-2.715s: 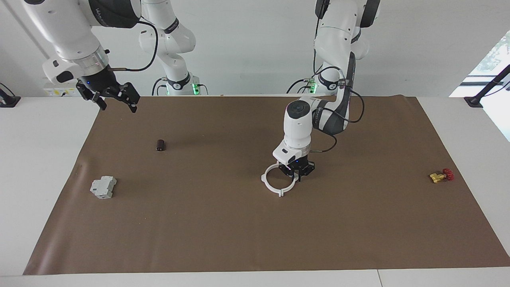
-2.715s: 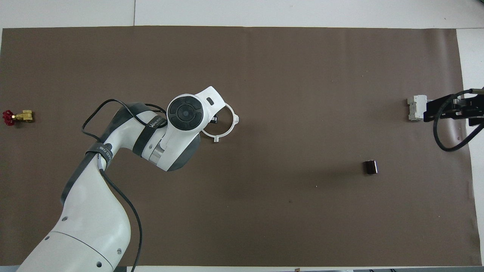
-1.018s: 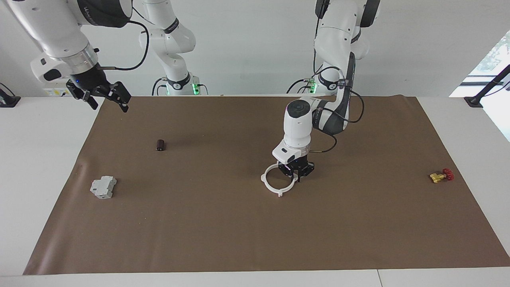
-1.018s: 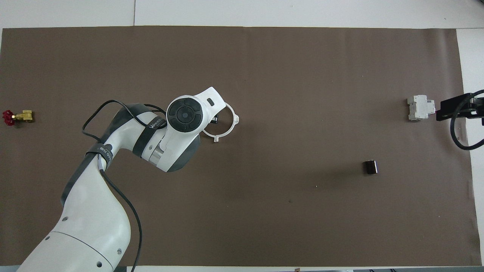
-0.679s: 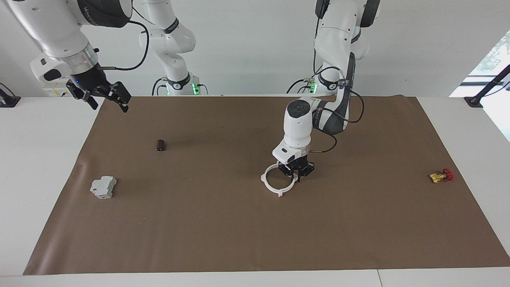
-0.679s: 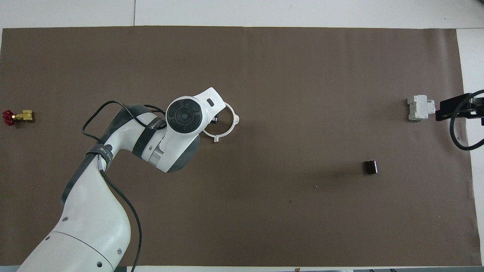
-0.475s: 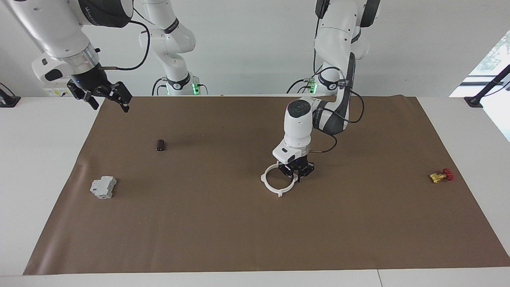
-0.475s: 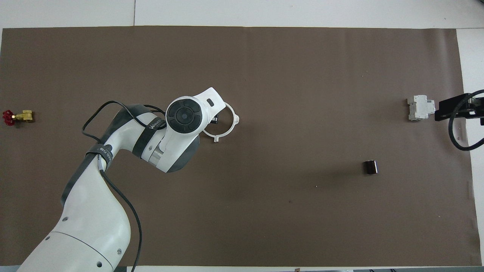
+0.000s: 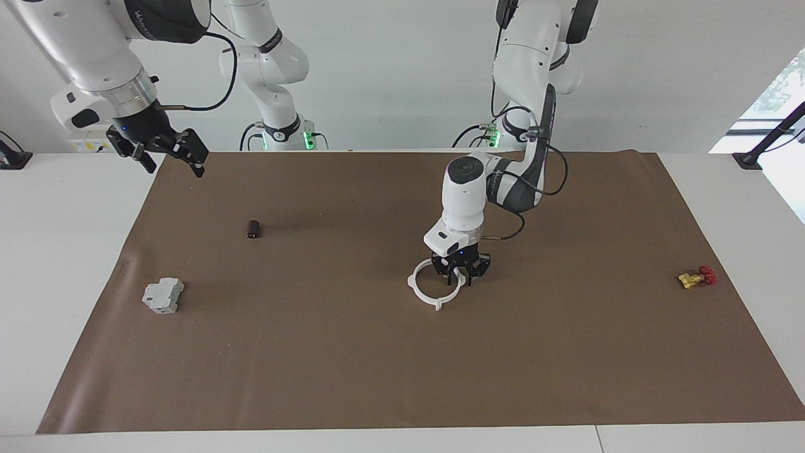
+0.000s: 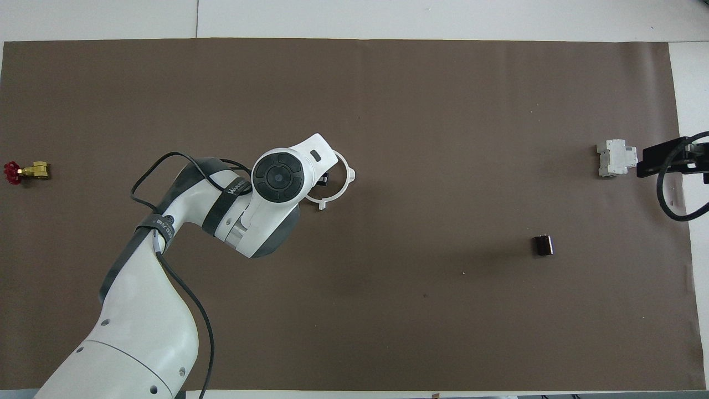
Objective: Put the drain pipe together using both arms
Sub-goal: 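Release the joined ring and retract the left gripper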
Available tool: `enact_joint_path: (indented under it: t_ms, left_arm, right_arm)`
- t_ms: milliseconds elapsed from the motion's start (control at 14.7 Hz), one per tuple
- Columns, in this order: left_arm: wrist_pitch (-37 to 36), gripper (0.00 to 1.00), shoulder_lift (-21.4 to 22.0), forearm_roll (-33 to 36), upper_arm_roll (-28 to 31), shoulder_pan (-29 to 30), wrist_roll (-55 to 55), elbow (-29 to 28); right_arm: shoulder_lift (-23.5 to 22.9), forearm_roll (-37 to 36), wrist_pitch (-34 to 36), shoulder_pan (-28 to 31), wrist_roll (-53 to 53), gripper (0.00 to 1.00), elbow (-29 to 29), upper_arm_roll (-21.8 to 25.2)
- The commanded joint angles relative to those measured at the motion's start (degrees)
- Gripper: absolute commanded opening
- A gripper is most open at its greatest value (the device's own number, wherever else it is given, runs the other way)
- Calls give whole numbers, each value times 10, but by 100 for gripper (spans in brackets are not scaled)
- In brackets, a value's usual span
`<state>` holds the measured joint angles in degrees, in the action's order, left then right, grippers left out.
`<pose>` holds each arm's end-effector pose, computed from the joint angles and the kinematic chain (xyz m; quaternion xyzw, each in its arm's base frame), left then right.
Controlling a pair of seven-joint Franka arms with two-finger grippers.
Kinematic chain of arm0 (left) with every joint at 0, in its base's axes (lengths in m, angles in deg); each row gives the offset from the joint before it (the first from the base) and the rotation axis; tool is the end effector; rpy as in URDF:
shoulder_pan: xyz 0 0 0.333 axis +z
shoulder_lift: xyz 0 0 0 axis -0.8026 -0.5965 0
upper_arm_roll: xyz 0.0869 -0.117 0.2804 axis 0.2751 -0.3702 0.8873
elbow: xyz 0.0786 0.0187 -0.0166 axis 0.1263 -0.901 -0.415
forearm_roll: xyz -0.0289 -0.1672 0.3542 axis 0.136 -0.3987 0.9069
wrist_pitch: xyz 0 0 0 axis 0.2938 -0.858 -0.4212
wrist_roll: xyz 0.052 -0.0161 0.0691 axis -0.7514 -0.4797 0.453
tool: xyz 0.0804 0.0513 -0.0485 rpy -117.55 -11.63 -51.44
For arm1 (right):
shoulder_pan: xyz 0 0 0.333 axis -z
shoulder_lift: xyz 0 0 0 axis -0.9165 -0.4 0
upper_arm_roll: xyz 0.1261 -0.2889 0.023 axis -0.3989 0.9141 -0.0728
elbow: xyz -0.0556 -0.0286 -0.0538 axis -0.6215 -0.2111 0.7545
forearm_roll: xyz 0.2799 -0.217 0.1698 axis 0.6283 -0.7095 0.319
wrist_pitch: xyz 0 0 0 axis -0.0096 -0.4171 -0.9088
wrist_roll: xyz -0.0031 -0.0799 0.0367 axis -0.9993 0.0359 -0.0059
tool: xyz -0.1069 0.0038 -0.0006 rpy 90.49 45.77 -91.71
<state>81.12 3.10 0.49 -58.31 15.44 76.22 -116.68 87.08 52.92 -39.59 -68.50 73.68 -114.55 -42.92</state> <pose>0.5447 -0.3470 0.2944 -0.9876 0.1122 -0.1035 0.0358 0.5431 -0.0417 0.6195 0.9978 -0.0646 -0.0170 0.0056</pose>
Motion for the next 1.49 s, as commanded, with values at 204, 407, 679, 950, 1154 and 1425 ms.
enact_joint_path:
  t_ms: [204, 407, 679, 950, 1154, 1425]
  left_arm:
    - [2, 100, 35, 0, 6, 28, 4, -13]
    - [-38, 100, 67, -4, 5, 70, -2, -15]
    - [-87, 100, 98, -14, 3, 148, -56, -12]
    - [-146, 100, 137, -105, 5, 227, -186, 6]
    - [-239, 100, 142, -109, 5, 283, -233, 60]
    - [-310, 100, 157, -142, 7, 340, -288, 125]
  right_arm:
    - [6, 6, 0, 2, -15, 100, -5, -2]
    - [6, 6, 0, 1, -15, 100, -4, -3]
    - [7, 5, -2, 1, -15, 100, -4, -5]
    - [7, 5, -2, 1, -15, 100, -4, -5]
    - [7, 7, -2, 2, -15, 100, -4, -5]
    - [5, 6, -2, 1, -14, 100, 1, -5]
